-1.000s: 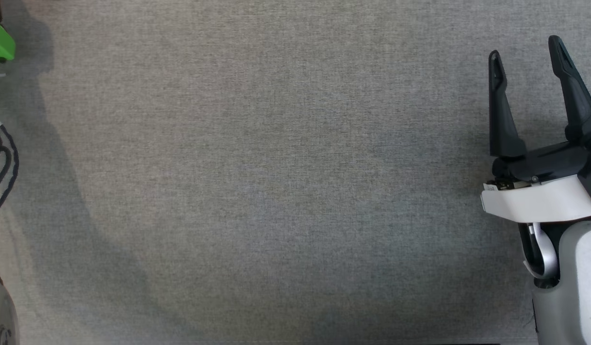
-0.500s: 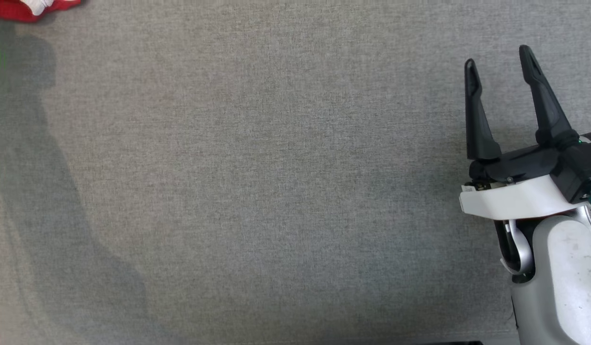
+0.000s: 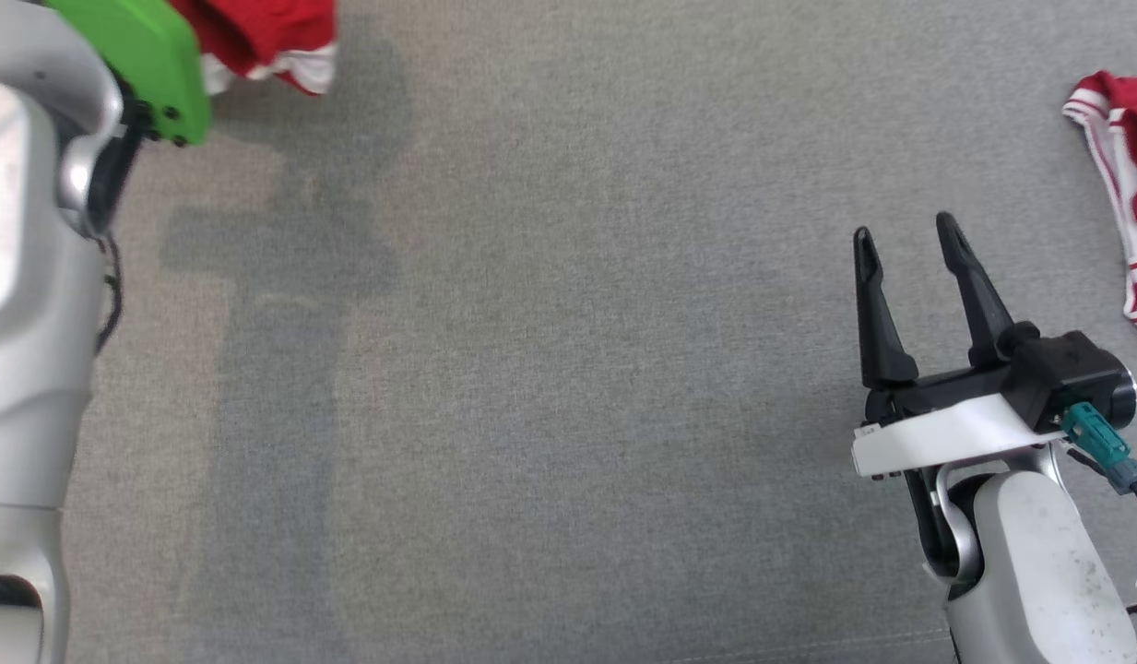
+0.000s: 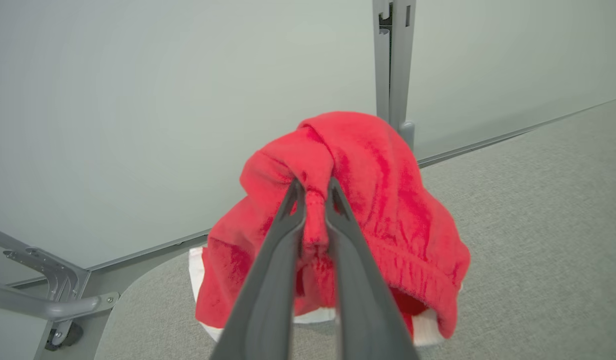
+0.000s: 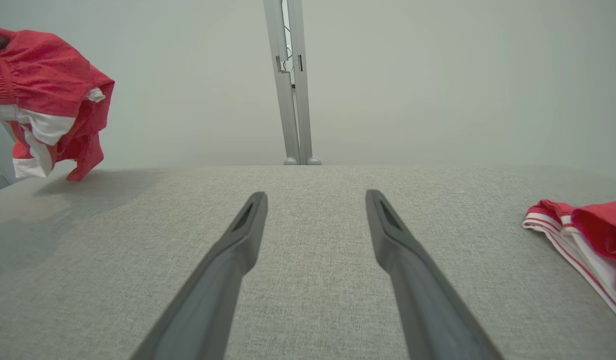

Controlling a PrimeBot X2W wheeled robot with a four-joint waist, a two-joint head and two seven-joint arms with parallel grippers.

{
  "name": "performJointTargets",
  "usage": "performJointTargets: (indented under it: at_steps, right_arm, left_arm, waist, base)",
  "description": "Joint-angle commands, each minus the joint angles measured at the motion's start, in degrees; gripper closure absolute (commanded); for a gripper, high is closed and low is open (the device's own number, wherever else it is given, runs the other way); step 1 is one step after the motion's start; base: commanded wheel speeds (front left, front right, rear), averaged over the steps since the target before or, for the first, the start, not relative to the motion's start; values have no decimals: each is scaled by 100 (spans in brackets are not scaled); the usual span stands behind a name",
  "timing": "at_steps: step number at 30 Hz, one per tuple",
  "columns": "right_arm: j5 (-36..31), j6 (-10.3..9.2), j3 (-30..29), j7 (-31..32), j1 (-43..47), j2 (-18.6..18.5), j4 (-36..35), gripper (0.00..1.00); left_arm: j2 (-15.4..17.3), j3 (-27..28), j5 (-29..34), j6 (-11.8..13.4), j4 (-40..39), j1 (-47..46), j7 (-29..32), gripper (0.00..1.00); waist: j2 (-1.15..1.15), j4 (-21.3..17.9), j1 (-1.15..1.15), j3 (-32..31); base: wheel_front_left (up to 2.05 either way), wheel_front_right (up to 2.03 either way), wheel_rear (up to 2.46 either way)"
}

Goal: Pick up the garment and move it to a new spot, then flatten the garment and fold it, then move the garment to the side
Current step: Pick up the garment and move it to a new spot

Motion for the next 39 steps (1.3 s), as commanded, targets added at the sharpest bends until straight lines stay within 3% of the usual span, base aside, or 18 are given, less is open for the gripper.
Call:
performJointTargets:
  at_steps: [1,7,15,23,29,30,32,33,39]
  right_arm:
    - [62,-8,3,-51,141,-2,88,0]
    - [250,-8,59,-130,415,-6,417,0]
    - [369,-8,22,-169,476,-2,568,0]
    - [374,-8,62,-164,287,-2,405,0]
    - [280,-8,10,-163,202,-2,337,0]
    - [266,-8,8,-163,200,-3,348,0]
    - [239,-8,34,-163,175,-3,378,0]
    - [239,-8,55,-163,158,-2,391,0]
    - [158,-8,75,-164,155,-6,430,0]
  left_arm:
    - [-12,-189,-154,-16,-222,155,76,100]
    - [-325,-1099,-928,-14,-1544,574,356,100]
    - [-1015,-1207,-1900,109,-2304,1775,163,100]
    - [-1030,-948,-1983,460,-1429,3063,-944,100]
    - [-967,-867,-1714,526,-621,3099,-1702,100]
    - [-969,-863,-1679,537,-538,3044,-1797,85]
    - [-957,-869,-1572,591,-322,2954,-1976,9]
    - [-946,-883,-1499,609,-209,2912,-2082,0]
    - [-945,-907,-1298,606,175,2701,-2549,0]
  waist:
    - [0,-480,0,-915]
    - [0,-866,0,-1209]
    - [0,-1173,0,-993]
    - [0,-1222,0,-494]
    - [0,-1086,0,-225]
    - [0,-1056,0,-216]
    - [0,-996,0,-224]
    - [0,-967,0,-238]
    - [0,-785,0,-425]
  base:
    - [0,0,0]
    - [0,0,0]
    - [0,0,0]
    - [0,0,0]
    - [0,0,0]
    - [0,0,0]
    - [0,0,0]
    - [0,0,0]
    - [0,0,0]
